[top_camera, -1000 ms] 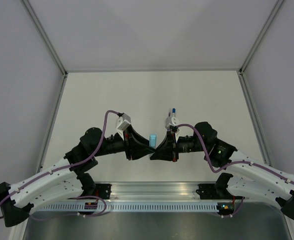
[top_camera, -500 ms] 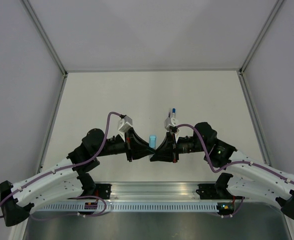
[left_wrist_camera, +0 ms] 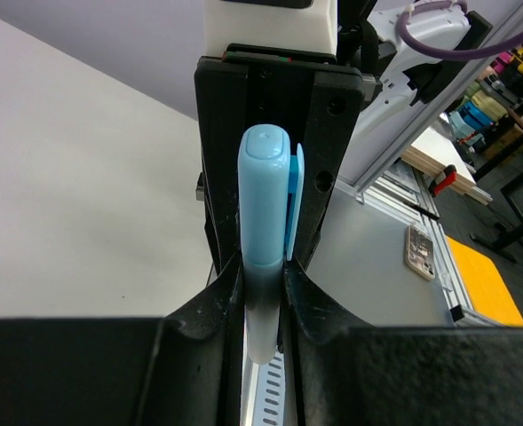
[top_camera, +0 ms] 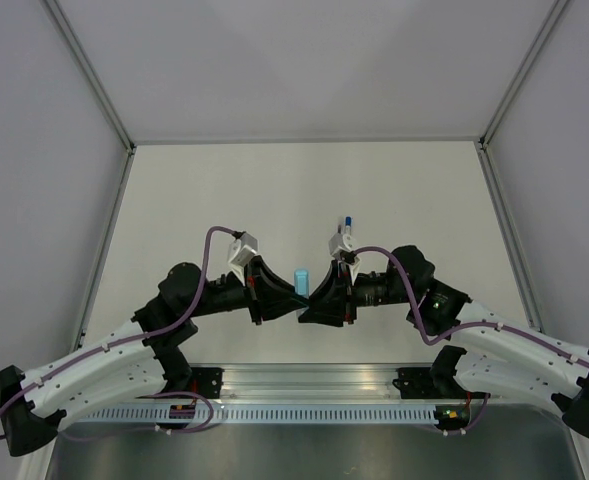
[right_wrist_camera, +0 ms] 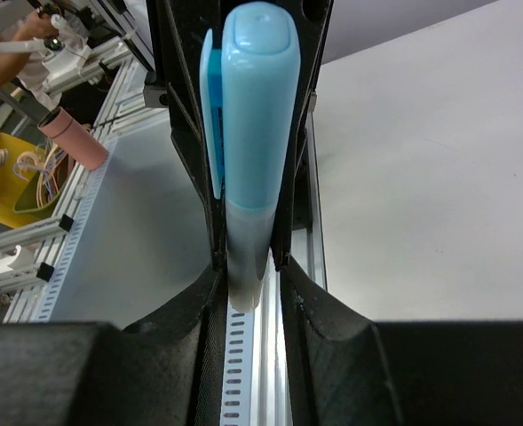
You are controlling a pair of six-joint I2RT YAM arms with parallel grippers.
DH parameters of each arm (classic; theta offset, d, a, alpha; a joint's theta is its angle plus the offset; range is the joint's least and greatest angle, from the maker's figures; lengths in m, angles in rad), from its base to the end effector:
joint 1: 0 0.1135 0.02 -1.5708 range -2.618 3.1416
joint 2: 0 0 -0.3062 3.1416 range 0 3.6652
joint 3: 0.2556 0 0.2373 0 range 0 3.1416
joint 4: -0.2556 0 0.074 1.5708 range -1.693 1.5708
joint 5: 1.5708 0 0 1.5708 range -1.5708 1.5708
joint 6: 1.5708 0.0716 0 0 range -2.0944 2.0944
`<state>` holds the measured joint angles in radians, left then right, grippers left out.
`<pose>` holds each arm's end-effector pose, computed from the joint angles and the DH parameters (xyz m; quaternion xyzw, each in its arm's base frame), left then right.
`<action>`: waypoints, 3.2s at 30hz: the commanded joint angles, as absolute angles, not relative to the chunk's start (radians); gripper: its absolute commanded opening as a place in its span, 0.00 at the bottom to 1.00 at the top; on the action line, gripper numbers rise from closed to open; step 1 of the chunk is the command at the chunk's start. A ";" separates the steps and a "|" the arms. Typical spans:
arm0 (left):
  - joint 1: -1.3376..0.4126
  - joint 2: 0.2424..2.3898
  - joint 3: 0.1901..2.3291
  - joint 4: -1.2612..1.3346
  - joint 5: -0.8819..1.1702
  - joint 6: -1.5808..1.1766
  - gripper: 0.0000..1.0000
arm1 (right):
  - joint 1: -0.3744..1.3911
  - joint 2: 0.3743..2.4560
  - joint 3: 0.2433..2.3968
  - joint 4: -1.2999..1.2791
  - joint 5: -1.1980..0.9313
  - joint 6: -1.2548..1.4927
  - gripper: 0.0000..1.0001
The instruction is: Insert the pens into the pen caps
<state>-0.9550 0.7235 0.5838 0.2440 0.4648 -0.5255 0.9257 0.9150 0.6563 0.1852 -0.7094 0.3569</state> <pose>0.0682 -0.1520 0.3580 0.3060 0.5999 -0.6015 0.4298 0.0821 0.1867 0.3460 -0.4197 0.5931 0.5857 0.3593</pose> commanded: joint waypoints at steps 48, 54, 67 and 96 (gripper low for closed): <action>-0.957 0.618 0.575 0.224 0.324 -0.511 0.72 | 0.933 0.980 0.591 0.497 -0.716 0.492 0.01; -0.957 0.586 0.617 0.143 0.279 -0.491 0.81 | 0.936 0.999 0.597 0.503 -0.753 0.502 0.00; -0.957 0.672 0.729 0.109 0.201 -0.477 0.79 | 0.965 1.015 0.607 0.488 -0.781 0.485 0.00; -0.957 0.722 0.430 0.512 0.558 -0.635 0.02 | 0.968 0.907 0.879 0.414 -0.517 0.414 0.00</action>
<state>-0.9379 0.6788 0.5041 0.6086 0.3588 -0.6140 0.9897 0.9348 0.7097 0.1749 -0.6476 0.3931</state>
